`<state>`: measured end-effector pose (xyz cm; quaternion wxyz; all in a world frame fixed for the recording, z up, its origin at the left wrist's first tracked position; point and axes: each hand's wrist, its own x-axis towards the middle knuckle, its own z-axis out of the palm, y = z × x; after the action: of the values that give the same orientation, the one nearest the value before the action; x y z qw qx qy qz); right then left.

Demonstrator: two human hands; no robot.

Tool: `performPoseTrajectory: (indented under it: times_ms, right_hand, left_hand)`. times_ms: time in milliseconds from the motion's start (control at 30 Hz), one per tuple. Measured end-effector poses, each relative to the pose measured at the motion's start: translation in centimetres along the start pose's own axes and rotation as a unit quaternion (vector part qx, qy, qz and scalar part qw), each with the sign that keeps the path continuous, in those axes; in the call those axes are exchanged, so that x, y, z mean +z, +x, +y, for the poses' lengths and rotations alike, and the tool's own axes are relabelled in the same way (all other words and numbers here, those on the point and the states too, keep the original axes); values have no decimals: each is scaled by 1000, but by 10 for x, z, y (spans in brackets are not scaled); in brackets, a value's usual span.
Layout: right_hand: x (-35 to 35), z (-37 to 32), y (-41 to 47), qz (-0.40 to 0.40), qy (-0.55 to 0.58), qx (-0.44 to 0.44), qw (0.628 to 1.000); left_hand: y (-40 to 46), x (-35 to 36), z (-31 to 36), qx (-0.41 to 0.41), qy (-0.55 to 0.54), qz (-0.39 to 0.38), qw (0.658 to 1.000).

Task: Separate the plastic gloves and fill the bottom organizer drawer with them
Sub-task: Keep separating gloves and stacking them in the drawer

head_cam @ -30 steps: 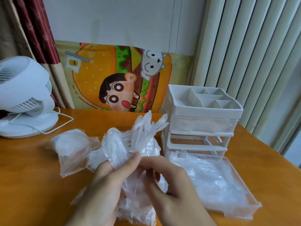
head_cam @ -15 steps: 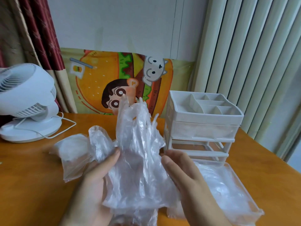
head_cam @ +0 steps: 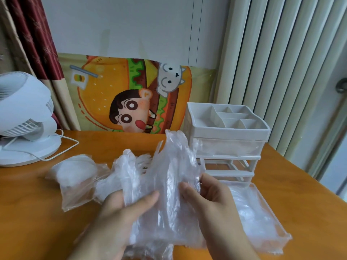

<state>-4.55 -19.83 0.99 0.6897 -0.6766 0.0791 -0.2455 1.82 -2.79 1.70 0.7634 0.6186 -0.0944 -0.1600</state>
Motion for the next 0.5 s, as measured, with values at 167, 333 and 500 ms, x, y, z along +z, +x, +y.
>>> performPoseTrajectory:
  times_ms: [167, 333, 500]
  right_hand:
    - [-4, 0, 4, 62, -8, -2, 998]
    - [-12, -4, 5, 64, 25, 17, 997]
    - [-15, -1, 2, -45, -6, 34, 998]
  left_hand:
    - [9, -7, -13, 53, 108, 13, 993]
    - [7, -4, -12, 75, 149, 53, 985]
    - [5, -1, -13, 91, 184, 67, 976]
